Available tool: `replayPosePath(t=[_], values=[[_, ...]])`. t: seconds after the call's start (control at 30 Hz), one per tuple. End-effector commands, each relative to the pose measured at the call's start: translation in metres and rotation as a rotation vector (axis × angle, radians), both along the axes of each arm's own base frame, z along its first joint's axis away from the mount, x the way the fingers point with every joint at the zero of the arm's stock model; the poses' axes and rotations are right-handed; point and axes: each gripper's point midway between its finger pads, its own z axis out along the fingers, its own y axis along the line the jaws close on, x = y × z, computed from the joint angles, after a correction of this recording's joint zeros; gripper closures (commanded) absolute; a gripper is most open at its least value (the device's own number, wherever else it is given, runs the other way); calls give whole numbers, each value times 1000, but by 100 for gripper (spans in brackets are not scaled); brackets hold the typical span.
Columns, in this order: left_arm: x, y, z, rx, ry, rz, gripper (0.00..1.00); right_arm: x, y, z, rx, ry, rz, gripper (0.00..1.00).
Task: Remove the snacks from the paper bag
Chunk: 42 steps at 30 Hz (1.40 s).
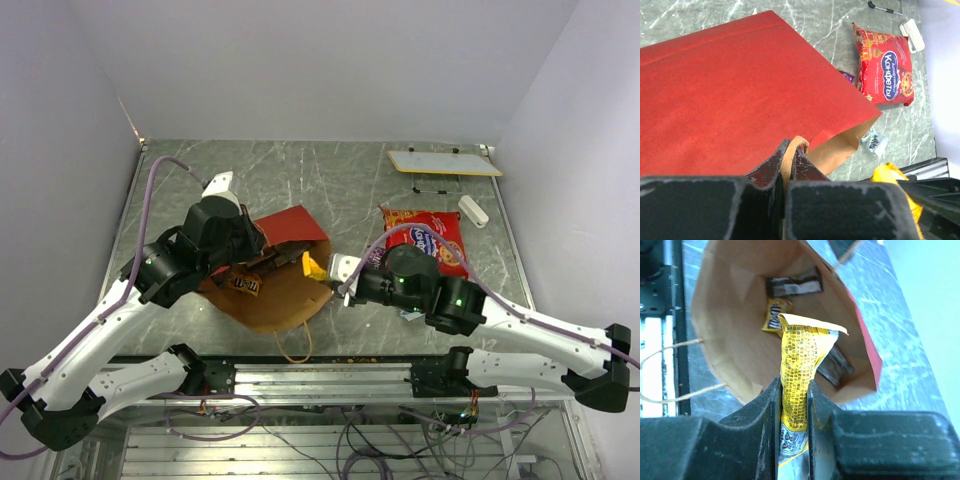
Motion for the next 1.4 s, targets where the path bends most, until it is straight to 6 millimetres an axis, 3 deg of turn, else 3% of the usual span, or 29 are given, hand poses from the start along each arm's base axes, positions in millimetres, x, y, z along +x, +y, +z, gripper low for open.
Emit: replayPosePath(t=[0.0, 0.17, 0.3, 0.57, 0.73, 0.87, 1.07, 1.23, 1.37], values=[[8, 3, 1, -24, -12, 65, 93, 28, -36, 13, 17, 21, -273, 100], [9, 7, 2, -6, -7, 78, 93, 72, -73, 37, 204, 68, -697, 100], [7, 10, 0, -3, -4, 92, 93, 99, -104, 29, 301, 125, -1052, 100], [7, 16, 13, -27, -32, 118, 93, 145, -115, -46, 292, 452, -1283, 100], [7, 10, 11, -47, -20, 108, 93, 166, -87, -84, 371, 662, -1259, 100], [6, 7, 8, -41, -4, 95, 93, 186, -87, -121, 371, 793, -1412, 100], [6, 3, 6, -31, 8, 72, 93, 200, -92, -179, 312, 898, -1583, 100], [8, -2, 5, -30, 12, 49, 93, 203, -98, -205, 251, 907, -1654, 100], [8, -9, 3, -40, 13, 24, 93, 194, -109, -216, 181, 885, -1668, 98]])
